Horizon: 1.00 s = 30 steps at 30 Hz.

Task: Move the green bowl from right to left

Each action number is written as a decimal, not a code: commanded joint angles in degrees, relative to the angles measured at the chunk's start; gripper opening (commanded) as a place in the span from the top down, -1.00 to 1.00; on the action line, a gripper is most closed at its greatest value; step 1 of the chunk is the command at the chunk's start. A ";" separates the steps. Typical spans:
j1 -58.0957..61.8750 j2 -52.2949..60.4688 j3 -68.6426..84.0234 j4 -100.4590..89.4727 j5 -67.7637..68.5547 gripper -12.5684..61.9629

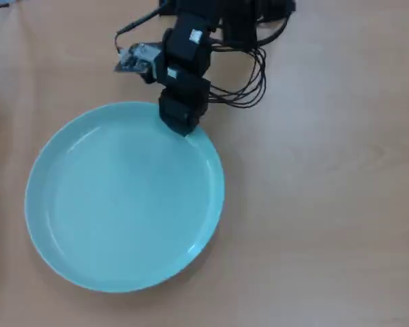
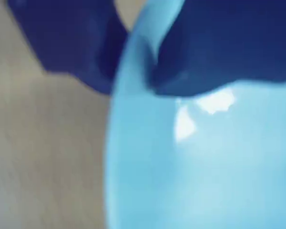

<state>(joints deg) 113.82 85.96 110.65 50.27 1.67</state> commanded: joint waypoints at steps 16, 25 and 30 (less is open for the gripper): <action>-27.51 0.18 -1.76 0.70 -4.57 0.87; -46.67 0.09 -1.93 0.18 0.09 0.87; -58.10 0.00 -2.90 -0.88 3.43 0.87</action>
<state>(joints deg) 59.59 85.96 110.21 49.83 4.57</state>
